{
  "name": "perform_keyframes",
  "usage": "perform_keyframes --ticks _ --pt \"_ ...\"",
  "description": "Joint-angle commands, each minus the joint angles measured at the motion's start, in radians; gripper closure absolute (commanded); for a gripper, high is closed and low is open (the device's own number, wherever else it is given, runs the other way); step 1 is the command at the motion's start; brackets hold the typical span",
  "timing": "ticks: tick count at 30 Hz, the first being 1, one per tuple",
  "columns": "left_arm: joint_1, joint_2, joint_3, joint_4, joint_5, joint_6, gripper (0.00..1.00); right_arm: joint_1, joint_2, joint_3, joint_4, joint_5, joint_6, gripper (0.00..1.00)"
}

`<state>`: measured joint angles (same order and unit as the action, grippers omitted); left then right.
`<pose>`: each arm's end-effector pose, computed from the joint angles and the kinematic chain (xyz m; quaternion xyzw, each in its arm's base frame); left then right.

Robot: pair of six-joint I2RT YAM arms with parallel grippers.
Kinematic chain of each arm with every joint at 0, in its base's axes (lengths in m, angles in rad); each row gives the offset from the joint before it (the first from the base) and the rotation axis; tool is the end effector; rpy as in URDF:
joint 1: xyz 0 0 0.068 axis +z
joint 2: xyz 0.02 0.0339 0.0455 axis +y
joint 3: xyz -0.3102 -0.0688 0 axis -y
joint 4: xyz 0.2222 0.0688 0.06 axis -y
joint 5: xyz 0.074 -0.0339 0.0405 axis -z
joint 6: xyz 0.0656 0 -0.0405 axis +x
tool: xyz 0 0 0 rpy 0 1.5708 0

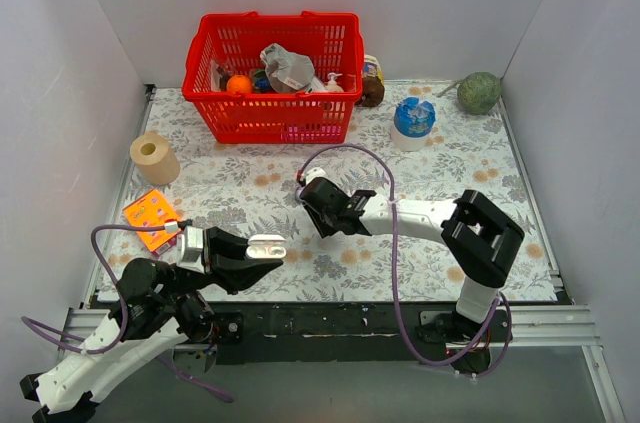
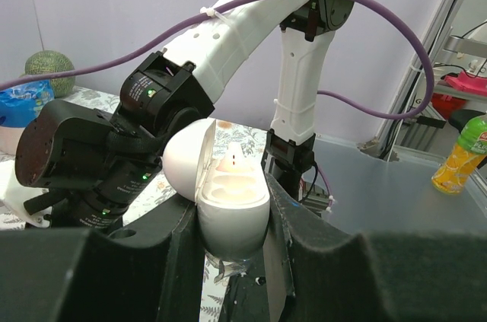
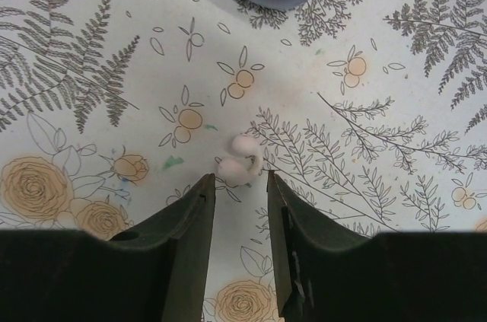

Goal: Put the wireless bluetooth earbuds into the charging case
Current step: Pick up the earbud from the center of the board.

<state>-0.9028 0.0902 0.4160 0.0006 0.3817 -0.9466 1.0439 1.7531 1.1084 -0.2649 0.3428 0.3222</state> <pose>-0.0005 -0.0388 0.3127 0.1416 0.5755 -0.7036 0.3921 0.2068 0.3116 0.2258 -0.2773 0.8915 0.0767 0.3499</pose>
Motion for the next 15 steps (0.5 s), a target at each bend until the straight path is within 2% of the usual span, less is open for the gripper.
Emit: perform_keyframes --ticks 1,15 --pt "-0.002 0.005 -0.008 0.012 0.0 -0.007 1.0 -0.041 -0.056 -0.021 0.029 -0.005 0.026 0.6" --pt "-0.002 0.011 -0.013 0.015 0.002 -0.015 1.0 -0.085 -0.064 -0.059 0.085 -0.093 0.057 0.6"
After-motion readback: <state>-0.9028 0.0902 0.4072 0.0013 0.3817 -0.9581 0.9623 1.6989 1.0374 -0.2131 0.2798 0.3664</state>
